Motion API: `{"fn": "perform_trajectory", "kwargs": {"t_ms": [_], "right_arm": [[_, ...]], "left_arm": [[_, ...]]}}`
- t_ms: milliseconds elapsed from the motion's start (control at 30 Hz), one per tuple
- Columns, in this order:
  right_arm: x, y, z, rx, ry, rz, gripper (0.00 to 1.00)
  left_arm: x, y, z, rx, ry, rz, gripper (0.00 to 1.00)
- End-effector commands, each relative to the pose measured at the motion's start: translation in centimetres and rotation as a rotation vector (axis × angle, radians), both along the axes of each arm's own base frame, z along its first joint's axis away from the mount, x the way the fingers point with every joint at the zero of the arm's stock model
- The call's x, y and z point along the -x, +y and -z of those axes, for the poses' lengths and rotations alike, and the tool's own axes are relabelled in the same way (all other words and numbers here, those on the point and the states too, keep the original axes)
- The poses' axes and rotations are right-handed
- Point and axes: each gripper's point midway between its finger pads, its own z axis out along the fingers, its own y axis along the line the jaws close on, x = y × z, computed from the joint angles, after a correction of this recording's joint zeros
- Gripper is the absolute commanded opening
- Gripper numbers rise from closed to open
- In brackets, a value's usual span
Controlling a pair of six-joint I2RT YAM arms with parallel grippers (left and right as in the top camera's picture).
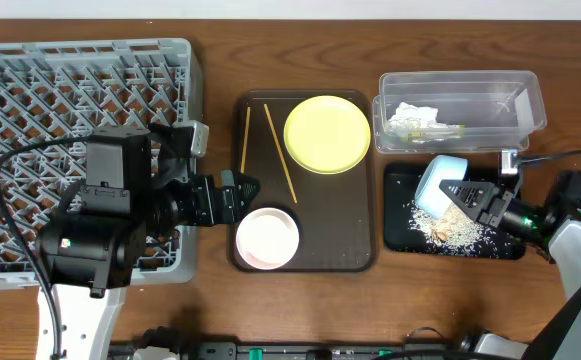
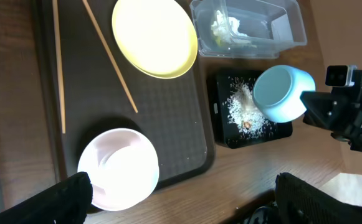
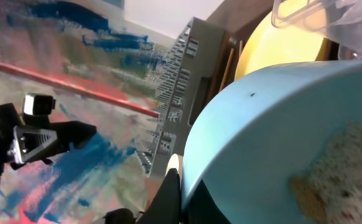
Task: Sort waste into correct bins and load items into the dishwasher
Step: 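Tip the blue bowl over the black tray to pour out rice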
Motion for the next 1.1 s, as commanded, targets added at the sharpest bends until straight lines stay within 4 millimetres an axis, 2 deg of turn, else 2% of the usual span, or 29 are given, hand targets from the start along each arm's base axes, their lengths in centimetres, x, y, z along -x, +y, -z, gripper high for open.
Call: {"fn": "perform_trajectory", "kwargs": {"t_ms": [0,67,100,133,167,200,300,333,400,433,500,533,567,633,667,733,767,800,833,867,967,1067], "right_arm": [[-0.2,-0.4,0.9,0.018,0.082,0.026,0.01],[0.4,0.4,-2.0,-0.101,-0.058,-0.029,0.01],[0.3,0.4,-1.8,-0.086,-0.057,-0.027,0.01],[0.0,0.1,-0.6,-0.023,-0.027,-0.011,0.01],[-0.4,-0.5,1.5,0.065,0.066,0.027,0.01],[-0.5,-0.7,2.2,0.069,0.136,0.049,0.01],[0.2,0.6,-2.0,-0.105,-0.045,-0.039,0.01],[0.2,0.8,-1.8,-0.087,-0.05,-0.046,0.01],[-0.4,0.4,1.0,0.037,0.067,-0.002,0.01],[-0.4,0.4,1.1,0.013,0.116,0.008,0.01],[0.3,1.3,-2.2,-0.133,-0.002,-0.062,0.01],[0.3,1.5,-2.1,-0.121,-0.004,-0.067,0.01],[0.1,1.5,-1.5,-0.069,-0.007,-0.061,0.01],[-0.5,0.8,1.3,0.061,0.101,-0.006,0.01],[-0.4,1.0,1.0,0.026,0.125,-0.007,0.01],[0.3,2.0,-2.0,-0.085,-0.023,-0.08,0.01],[0.4,2.2,-2.3,-0.09,-0.056,-0.094,0.01],[0.2,2.1,-1.7,-0.051,-0.045,-0.087,0.01],[-0.4,1.7,0.1,0.025,0.042,-0.047,0.01],[-0.5,1.6,0.8,0.036,0.105,-0.029,0.01],[0.3,3.4,-0.7,0.025,0.053,-0.096,0.01],[0.6,5.5,-1.6,0.134,0.029,-0.139,0.01]], "left_arm": [[0.0,0.1,-0.8,-0.01,-0.032,0.006,0.94],[0.0,0.1,-0.8,-0.01,-0.032,0.006,0.94],[0.0,0.1,-0.8,-0.01,-0.032,0.006,0.94],[0.0,0.1,-0.8,-0.01,-0.032,0.006,0.94],[0.0,0.1,-0.8,-0.01,-0.032,0.006,0.94],[0.0,0.1,-0.8,-0.01,-0.032,0.006,0.94],[0.0,0.1,-0.8,-0.01,-0.032,0.006,0.94],[0.0,0.1,-0.8,-0.01,-0.032,0.006,0.94],[0.0,0.1,-0.8,-0.01,-0.032,0.006,0.94],[0.0,0.1,-0.8,-0.01,-0.032,0.006,0.94],[0.0,0.1,-0.8,-0.01,-0.032,0.006,0.94],[0.0,0.1,-0.8,-0.01,-0.032,0.006,0.94],[0.0,0.1,-0.8,-0.01,-0.032,0.006,0.94],[0.0,0.1,-0.8,-0.01,-0.032,0.006,0.94],[0.0,0.1,-0.8,-0.01,-0.032,0.006,0.94],[0.0,0.1,-0.8,-0.01,-0.032,0.006,0.94],[0.0,0.1,-0.8,-0.01,-0.032,0.006,0.94],[0.0,0.1,-0.8,-0.01,-0.032,0.006,0.94],[0.0,0.1,-0.8,-0.01,-0.032,0.006,0.94],[0.0,0.1,-0.8,-0.01,-0.032,0.006,0.94],[0.0,0.1,-0.8,-0.01,-0.032,0.006,0.94],[0.0,0.1,-0.8,-0.01,-0.032,0.006,0.94]]}}
